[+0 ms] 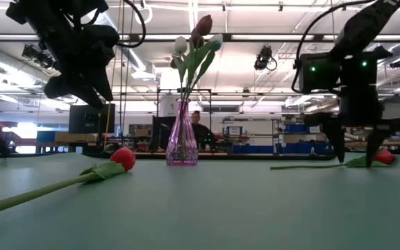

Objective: Sort flowers into vase by color
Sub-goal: Put the top red tulip into the transparent vase

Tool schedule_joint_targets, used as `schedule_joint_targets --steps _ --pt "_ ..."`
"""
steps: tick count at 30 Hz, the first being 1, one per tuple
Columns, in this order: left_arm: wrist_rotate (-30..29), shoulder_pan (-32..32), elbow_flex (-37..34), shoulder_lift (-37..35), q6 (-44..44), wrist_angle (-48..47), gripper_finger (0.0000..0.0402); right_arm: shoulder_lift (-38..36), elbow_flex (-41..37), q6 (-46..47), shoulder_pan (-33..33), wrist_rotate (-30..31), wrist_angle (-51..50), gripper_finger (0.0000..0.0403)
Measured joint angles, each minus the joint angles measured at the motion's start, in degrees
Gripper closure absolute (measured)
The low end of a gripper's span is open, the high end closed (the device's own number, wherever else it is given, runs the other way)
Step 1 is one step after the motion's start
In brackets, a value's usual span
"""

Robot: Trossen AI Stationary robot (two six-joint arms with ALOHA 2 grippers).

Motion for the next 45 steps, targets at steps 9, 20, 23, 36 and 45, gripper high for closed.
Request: schedule_joint_targets --steps 9,20,23,36,45 --pt "0.0 0.0 0.0 0.0 -1.5 0.0 0.0242 -0.1 -1.7 -5.2 -7.1 -1.9 2.8 0.0192" --pt "0.0 0.0 0.0 0.0 -3.5 0.4 0.0242 0.1 -2.0 -10.4 -11.0 2.1 2.7 0.0377" --pt "0.0 0.0 0.0 0.0 -3.7 0.4 0.0242 0.1 -2.0 -14.6 -11.4 2.9 3.6 0.0389" --pt "1.9 -0.2 0.0 0.0 -2.5 0.3 0.0242 -4.1 2.2 -15.0 -2.1 7.2 6.9 0.0395" --pt "8.6 -0.2 0.0 -0.1 5.5 0.3 0.0242 -5.1 10.5 -18.2 8.8 11.4 5.1 0.0396"
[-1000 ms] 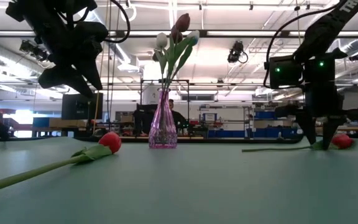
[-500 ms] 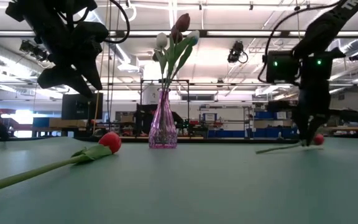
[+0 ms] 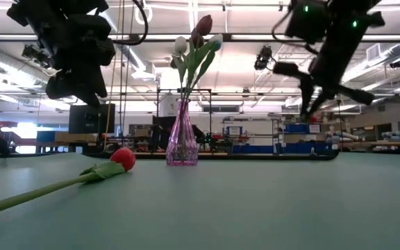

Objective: Sort flowers into vase by color
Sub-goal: Put the top red tulip into the transparent vase

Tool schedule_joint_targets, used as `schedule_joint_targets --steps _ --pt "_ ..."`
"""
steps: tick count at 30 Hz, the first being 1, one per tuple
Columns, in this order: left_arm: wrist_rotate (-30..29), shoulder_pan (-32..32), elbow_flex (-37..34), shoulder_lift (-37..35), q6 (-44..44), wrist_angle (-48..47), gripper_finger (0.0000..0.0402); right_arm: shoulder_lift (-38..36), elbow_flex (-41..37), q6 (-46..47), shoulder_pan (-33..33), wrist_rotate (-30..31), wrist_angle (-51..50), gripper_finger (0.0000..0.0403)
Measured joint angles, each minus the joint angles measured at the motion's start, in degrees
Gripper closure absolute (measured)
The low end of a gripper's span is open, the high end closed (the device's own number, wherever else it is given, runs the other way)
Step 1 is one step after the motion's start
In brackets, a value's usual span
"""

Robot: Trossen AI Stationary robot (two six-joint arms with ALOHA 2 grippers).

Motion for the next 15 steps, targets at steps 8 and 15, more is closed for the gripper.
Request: schedule_joint_targets --steps 8,15 --pt "3.8 0.0 0.0 -0.3 4.2 0.0 0.0242 0.0 7.8 -6.1 12.0 8.5 3.3 0.0396" --pt "5.7 0.0 0.0 -3.1 5.7 -0.4 0.0242 2.8 11.8 -16.7 20.7 21.9 19.7 0.0396"
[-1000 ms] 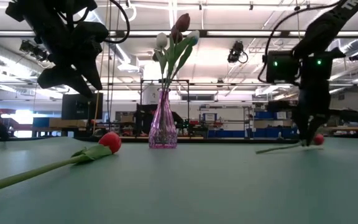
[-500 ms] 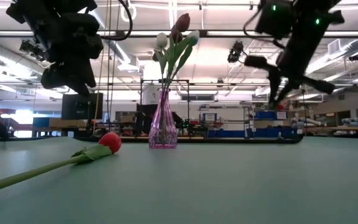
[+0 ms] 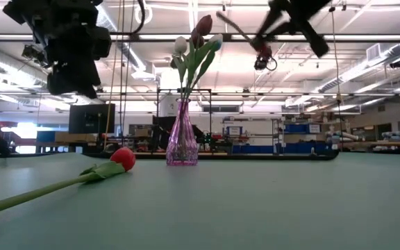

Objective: Sort flowers into vase by color
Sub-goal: Put the top red tulip into the transparent vase

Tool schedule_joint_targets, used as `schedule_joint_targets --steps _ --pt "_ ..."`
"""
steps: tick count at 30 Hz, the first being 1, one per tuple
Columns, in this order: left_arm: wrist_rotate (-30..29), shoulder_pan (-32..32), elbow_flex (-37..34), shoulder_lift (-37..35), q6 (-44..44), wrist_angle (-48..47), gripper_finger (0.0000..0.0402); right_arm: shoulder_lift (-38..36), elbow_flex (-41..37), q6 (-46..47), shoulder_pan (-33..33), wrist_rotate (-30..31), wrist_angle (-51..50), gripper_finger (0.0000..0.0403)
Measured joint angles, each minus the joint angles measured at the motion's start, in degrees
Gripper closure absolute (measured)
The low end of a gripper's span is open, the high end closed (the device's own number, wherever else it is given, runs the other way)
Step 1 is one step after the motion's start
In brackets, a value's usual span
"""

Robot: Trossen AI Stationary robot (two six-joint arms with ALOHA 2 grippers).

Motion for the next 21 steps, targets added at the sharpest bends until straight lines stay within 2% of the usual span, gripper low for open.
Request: schedule_joint_targets --steps 4,9,12,15,17,21 --pt "2.5 0.0 0.0 -3.1 2.1 -0.4 0.0242 4.5 1.9 -12.2 2.1 3.3 10.7 0.0396" --pt "3.8 0.0 0.0 -8.0 2.1 -2.9 0.0242 11.8 3.8 -25.5 2.5 3.3 26.2 0.0396" --pt "5.2 0.0 0.0 -11.2 2.2 -4.9 0.0242 16.6 5.5 -37.6 3.1 3.3 37.9 0.0395" --pt "8.9 0.0 0.0 -14.5 4.7 -5.3 0.0242 21.5 7.6 -54.6 4.3 2.3 50.7 0.0395" --pt "11.8 0.0 0.0 -16.8 6.7 -5.3 0.0242 24.3 9.2 -62.7 4.9 1.1 58.0 0.0395" --pt "13.6 0.0 0.0 -21.3 6.9 -5.0 0.0242 29.0 13.2 -71.2 4.9 -2.4 63.9 0.0394"
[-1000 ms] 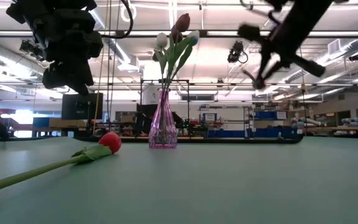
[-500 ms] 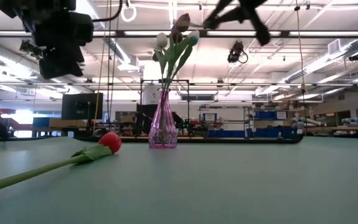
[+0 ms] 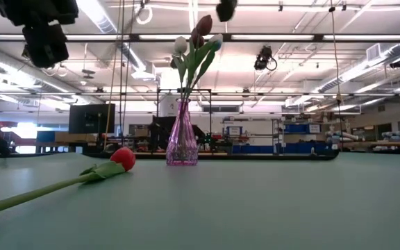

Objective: Sort flowers into vase by color
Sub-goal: Put the top red tulip into the transparent vase

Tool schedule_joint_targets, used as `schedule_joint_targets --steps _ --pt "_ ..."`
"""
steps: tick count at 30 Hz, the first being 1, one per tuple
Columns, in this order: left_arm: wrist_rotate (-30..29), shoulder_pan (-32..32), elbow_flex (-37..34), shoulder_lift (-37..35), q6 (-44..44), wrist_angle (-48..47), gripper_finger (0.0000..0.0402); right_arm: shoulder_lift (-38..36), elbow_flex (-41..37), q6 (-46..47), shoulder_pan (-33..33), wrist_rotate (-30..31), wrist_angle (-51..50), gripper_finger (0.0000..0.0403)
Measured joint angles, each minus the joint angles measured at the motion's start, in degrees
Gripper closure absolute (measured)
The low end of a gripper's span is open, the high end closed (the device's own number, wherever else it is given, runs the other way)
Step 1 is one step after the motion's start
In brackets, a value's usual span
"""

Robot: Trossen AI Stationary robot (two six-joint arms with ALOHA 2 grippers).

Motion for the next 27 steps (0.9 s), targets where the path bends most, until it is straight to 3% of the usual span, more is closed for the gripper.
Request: schedule_joint_targets --steps 7,14,22,27 --pt "-1.8 0.0 0.0 -5.9 -0.8 -1.0 0.0242 7.5 7.3 -11.9 -0.2 -10.4 2.9 0.0393" --pt "-8.3 0.0 0.0 -6.8 -5.1 -9.1 0.0242 14.8 16.3 -16.5 -0.9 -18.2 6.4 0.0393" --pt "-9.3 0.0 0.0 -6.7 -6.8 -13.4 0.0242 21.0 26.6 -18.7 -2.3 -31.6 8.3 0.0393" --pt "-9.3 0.0 0.0 -6.7 -5.3 -12.2 0.0242 23.8 31.4 -21.4 -3.0 -36.5 8.1 0.0393"
